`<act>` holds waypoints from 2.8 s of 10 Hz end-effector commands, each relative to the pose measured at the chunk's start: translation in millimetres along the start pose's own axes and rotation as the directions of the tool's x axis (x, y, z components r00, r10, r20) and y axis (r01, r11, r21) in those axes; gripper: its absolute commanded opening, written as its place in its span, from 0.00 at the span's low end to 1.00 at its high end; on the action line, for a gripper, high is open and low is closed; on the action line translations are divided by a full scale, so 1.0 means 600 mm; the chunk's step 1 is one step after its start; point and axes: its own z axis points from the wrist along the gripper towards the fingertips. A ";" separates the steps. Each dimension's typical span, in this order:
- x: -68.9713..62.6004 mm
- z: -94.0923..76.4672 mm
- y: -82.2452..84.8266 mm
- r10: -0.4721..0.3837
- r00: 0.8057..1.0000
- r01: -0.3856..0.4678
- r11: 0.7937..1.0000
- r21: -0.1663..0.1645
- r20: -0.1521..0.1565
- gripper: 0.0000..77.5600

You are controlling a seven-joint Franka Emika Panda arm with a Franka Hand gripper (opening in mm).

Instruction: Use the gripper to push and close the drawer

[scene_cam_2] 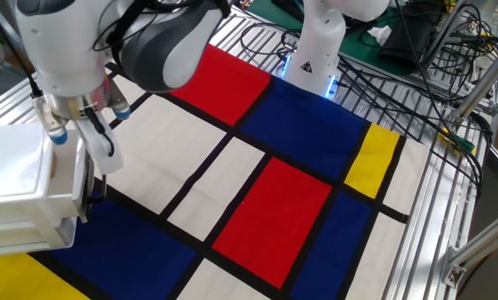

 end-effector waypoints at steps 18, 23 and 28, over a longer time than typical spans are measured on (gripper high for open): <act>-0.009 -0.009 -0.019 -0.057 0.998 0.058 0.998 -0.021 0.028 0.00; 0.034 -0.013 -0.032 0.005 0.999 -0.004 1.000 -0.014 0.044 0.00; 0.037 0.008 -0.040 0.005 0.999 -0.004 1.000 -0.023 0.045 0.00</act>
